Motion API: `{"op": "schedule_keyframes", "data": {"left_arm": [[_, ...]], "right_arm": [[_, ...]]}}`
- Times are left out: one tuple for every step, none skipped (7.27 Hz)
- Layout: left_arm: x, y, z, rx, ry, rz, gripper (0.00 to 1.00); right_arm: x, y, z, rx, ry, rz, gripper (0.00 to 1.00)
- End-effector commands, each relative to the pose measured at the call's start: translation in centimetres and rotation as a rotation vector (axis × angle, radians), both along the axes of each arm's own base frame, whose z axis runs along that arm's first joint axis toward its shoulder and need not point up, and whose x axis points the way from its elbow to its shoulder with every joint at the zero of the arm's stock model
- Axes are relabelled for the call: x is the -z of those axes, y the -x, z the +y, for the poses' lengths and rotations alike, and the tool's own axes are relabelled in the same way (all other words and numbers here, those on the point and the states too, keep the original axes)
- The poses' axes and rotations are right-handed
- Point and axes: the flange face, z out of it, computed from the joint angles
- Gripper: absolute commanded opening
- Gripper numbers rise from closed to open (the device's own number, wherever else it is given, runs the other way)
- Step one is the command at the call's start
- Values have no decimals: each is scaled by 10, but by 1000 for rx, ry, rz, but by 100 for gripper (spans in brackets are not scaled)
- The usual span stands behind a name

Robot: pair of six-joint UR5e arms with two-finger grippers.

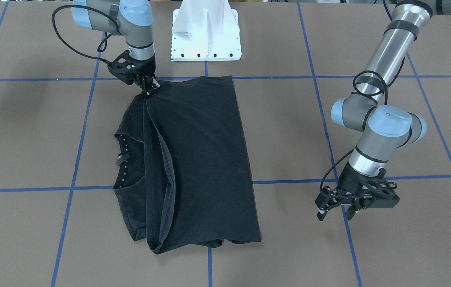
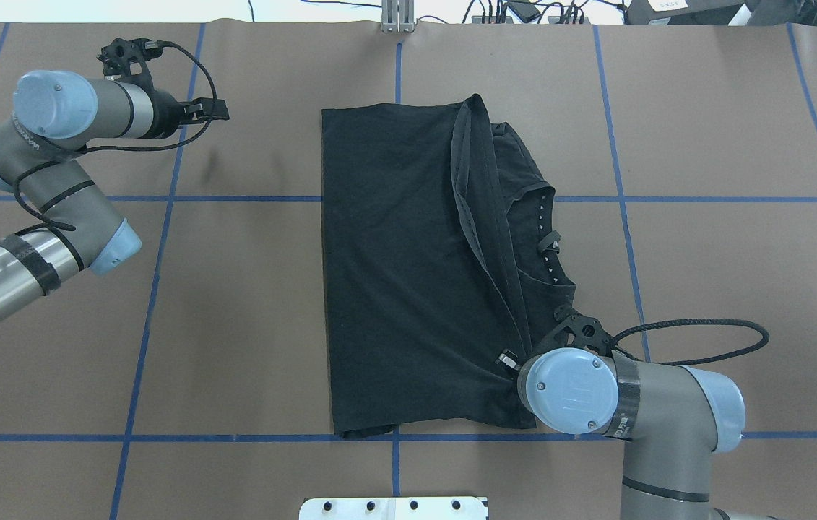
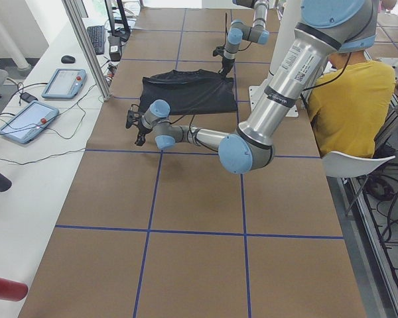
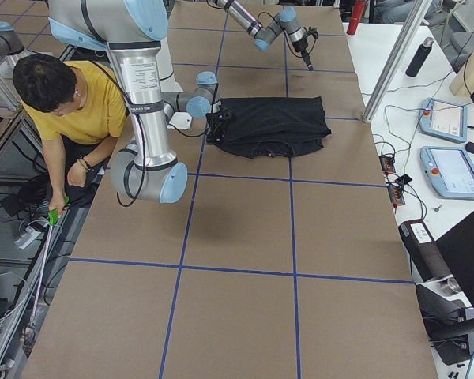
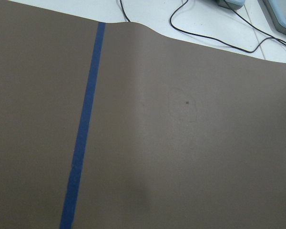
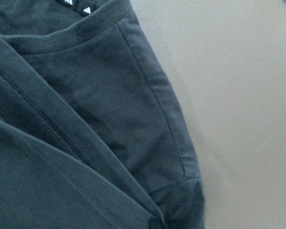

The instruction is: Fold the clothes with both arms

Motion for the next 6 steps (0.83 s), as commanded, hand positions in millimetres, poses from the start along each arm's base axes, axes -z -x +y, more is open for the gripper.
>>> {"op": "schedule_keyframes", "data": {"left_arm": [[1, 0, 0, 0, 1, 1, 98], [2, 0, 0, 0, 0, 2, 98], [3, 0, 0, 4, 6, 12, 98], [25, 6, 8, 16, 4, 70, 98], [27, 19, 34, 44, 64, 154, 98], [43, 19, 54, 23, 109, 235, 98]], "right_arm": [[9, 0, 2, 15, 12, -22, 0], [10, -3, 2, 20, 20, -29, 0], [19, -8, 5, 26, 23, -46, 0], [23, -12, 6, 33, 32, -54, 0], [23, -14, 6, 32, 32, -54, 0], [25, -16, 6, 31, 32, -59, 0]]}}
